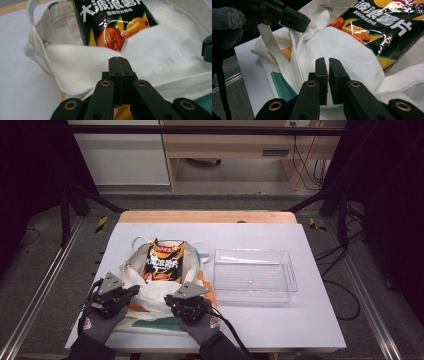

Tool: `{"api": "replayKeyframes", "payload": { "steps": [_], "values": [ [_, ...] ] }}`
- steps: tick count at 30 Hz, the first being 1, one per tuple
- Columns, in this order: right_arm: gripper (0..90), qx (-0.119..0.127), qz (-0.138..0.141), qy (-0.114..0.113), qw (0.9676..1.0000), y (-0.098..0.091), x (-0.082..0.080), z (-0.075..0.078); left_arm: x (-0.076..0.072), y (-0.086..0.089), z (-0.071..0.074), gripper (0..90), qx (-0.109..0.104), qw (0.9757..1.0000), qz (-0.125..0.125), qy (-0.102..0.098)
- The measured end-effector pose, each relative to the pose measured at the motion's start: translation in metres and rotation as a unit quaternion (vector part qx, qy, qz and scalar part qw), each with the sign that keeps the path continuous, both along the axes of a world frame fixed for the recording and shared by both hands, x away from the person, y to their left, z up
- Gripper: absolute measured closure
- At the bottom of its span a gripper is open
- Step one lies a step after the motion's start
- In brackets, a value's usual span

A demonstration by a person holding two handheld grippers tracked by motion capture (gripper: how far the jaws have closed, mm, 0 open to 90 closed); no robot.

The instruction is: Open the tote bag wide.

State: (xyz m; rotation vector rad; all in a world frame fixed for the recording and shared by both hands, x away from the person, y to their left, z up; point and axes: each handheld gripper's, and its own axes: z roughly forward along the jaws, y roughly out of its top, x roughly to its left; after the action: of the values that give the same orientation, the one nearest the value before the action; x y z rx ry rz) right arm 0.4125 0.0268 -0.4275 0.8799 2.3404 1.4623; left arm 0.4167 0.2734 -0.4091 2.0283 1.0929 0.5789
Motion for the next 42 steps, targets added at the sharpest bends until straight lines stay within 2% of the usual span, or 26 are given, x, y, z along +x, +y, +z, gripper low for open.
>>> {"api": "replayKeyframes", "payload": {
  "steps": [12, 13, 14, 16, 20, 22, 25, 29, 32, 36, 39, 40, 42],
  "values": [
    [84.9, 0.012, -0.022, -0.009, 0.9997, 0.008, 0.006, 0.011, 0.000, 0.003, -0.012, 89.9, 0.011, 0.9996, 0.001, 0.025],
    [83.3, 0.018, -0.026, -0.009, 0.9995, 0.009, 0.008, 0.013, 0.000, 0.002, -0.013, 89.9, 0.009, 0.9996, 0.003, 0.025],
    [77.4, 0.025, -0.026, -0.009, 0.9993, 0.009, 0.008, 0.014, 0.000, 0.002, -0.014, 89.8, 0.013, 0.9995, 0.004, 0.028],
    [75.4, 0.045, -0.034, -0.011, 0.9984, 0.008, 0.010, 0.019, 0.001, 0.003, -0.017, 89.8, 0.012, 0.9994, 0.004, 0.033],
    [79.2, 0.048, -0.047, -0.023, 0.9974, -0.001, 0.015, 0.032, 0.001, 0.004, -0.017, 89.8, 0.009, 0.9993, 0.004, 0.035],
    [81.9, 0.042, -0.056, -0.025, 0.9972, -0.006, 0.018, 0.033, 0.001, 0.004, -0.017, 89.8, 0.010, 0.9993, 0.003, 0.035],
    [88.5, 0.022, -0.067, -0.011, 0.9974, -0.016, 0.024, 0.025, 0.000, 0.005, -0.018, 89.8, 0.008, 0.9992, 0.002, 0.038],
    [90.0, 0.005, -0.060, 0.014, 0.9981, -0.022, 0.024, 0.010, -0.002, 0.005, -0.019, 89.8, 0.011, 0.9990, 0.000, 0.042],
    [90.0, -0.008, -0.056, 0.020, 0.9982, -0.020, 0.021, 0.001, -0.002, 0.004, -0.021, 89.8, 0.014, 0.9988, -0.004, 0.047],
    [90.0, -0.018, -0.052, 0.022, 0.9982, -0.020, 0.016, -0.008, -0.002, 0.002, -0.018, 89.6, 0.009, 0.9986, -0.005, 0.051],
    [90.0, -0.020, -0.050, 0.031, 0.9981, -0.022, 0.014, -0.013, 0.001, 0.002, -0.006, 89.1, -0.008, 0.9994, -0.007, 0.034],
    [90.0, -0.019, -0.049, 0.035, 0.9980, -0.022, 0.014, -0.014, 0.003, 0.002, 0.001, 88.1, -0.015, 0.9997, -0.001, 0.018],
    [90.0, -0.025, -0.046, 0.038, 0.9979, -0.022, 0.013, -0.018, 0.008, 0.003, 0.009, 87.5, -0.012, 0.9999, 0.008, 0.004]
  ]
}}
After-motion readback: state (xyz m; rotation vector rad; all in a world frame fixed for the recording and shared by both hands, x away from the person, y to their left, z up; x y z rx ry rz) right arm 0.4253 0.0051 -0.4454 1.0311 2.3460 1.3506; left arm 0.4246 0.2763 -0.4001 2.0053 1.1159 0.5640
